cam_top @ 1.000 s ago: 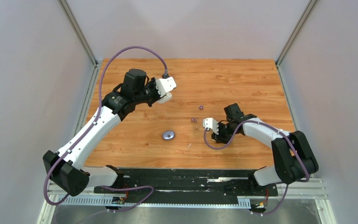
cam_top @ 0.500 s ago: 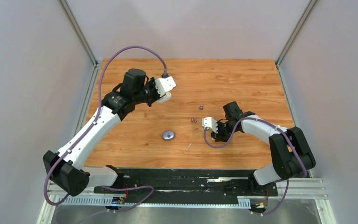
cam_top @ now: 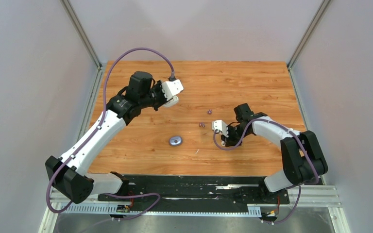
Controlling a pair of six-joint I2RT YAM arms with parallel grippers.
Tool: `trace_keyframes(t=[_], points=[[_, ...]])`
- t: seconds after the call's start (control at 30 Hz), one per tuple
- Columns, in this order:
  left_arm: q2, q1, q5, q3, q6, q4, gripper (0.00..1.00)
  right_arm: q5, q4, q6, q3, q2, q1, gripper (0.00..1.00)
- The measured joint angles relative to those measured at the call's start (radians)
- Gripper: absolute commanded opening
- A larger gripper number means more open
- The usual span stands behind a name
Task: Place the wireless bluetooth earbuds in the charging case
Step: Pick up the earbud from the center of the board, then place the charging case at the center of the board.
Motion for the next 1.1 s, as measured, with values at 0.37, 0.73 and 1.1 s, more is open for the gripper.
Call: trace_keyframes(t=[0.37, 0.73, 1.1], points=[[0.000, 0.002, 0.049, -0.046, 0.026, 0.148, 0.00, -0.328, -0.341, 0.170, 0.521, 0.013, -0.065, 0.02], [0.153, 0.003, 0.302, -0.073, 0.053, 0.426, 0.00, -0.721, -0.531, 0.375, 0.899, 0.270, -0.143, 0.00], [0.188, -0.024, 0.455, -0.083, 0.179, 0.584, 0.00, -0.953, -0.491, 0.674, 0.948, 0.300, -0.124, 0.00]])
